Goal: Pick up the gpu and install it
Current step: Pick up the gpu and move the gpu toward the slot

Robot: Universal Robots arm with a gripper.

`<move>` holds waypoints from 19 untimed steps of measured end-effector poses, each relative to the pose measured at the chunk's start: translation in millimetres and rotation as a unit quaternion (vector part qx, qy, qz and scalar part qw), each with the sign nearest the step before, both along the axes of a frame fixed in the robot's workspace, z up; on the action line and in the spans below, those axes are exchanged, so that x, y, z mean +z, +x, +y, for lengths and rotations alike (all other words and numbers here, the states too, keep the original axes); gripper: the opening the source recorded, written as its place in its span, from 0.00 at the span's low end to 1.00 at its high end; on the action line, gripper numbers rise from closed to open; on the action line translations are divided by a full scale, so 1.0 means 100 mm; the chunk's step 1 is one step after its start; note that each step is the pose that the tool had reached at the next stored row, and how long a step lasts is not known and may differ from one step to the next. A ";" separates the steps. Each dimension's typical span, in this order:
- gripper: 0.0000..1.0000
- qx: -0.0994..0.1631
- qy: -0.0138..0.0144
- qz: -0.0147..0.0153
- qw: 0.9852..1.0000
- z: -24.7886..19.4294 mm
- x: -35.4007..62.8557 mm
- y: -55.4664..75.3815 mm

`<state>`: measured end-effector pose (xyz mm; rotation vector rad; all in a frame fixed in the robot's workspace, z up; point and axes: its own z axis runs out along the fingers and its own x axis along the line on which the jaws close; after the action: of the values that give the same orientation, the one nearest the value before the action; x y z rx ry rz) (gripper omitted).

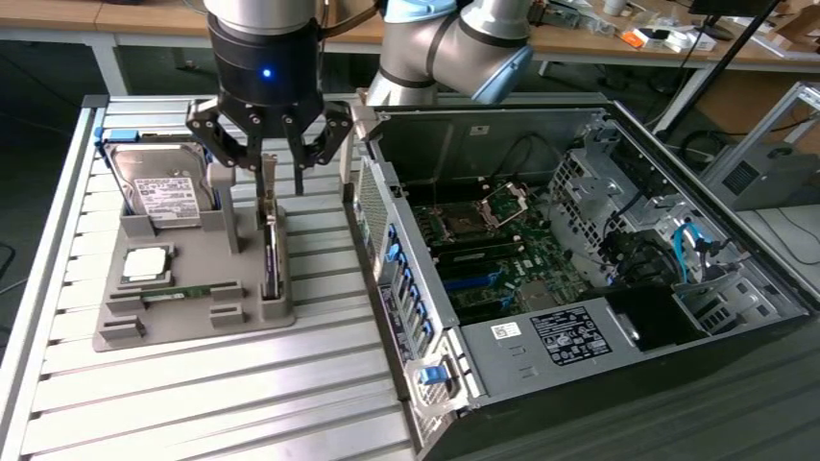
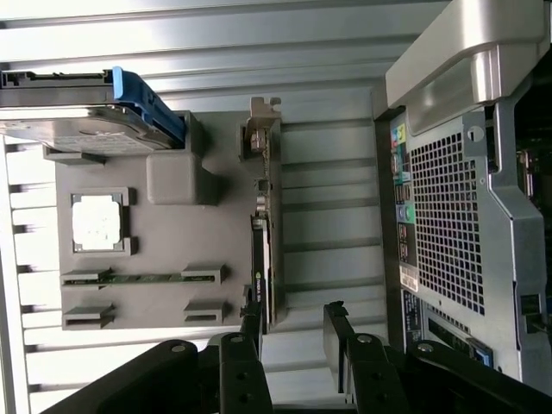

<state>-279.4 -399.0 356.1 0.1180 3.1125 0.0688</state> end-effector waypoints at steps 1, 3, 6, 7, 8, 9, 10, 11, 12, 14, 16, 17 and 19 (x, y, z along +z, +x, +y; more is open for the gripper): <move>0.42 0.000 0.000 0.000 1.000 0.000 -0.006 0.00; 0.42 0.000 0.000 0.000 1.000 0.000 -0.017 0.00; 0.42 0.000 0.000 0.000 1.000 0.000 -0.035 0.00; 0.42 0.000 0.000 0.000 1.000 0.000 -0.041 0.00; 0.42 0.000 0.000 0.000 1.000 0.000 -0.047 0.00; 0.42 0.000 0.000 0.000 1.000 0.000 -0.052 0.00; 0.42 0.000 0.000 0.000 1.000 0.000 -0.060 0.00; 0.42 0.000 0.000 0.000 1.000 0.000 -0.067 0.00; 0.42 0.000 0.000 0.000 1.000 0.000 -0.074 0.00; 0.42 0.000 0.000 0.000 1.000 0.000 -0.084 -0.01; 0.42 0.000 0.000 0.000 1.000 0.000 -0.092 -0.03; 0.42 0.000 0.000 0.000 1.000 0.000 -0.094 -0.05; 0.42 0.000 0.000 0.000 1.000 0.000 -0.099 -0.07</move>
<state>-286.4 -399.1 346.2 0.1181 3.1125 0.0689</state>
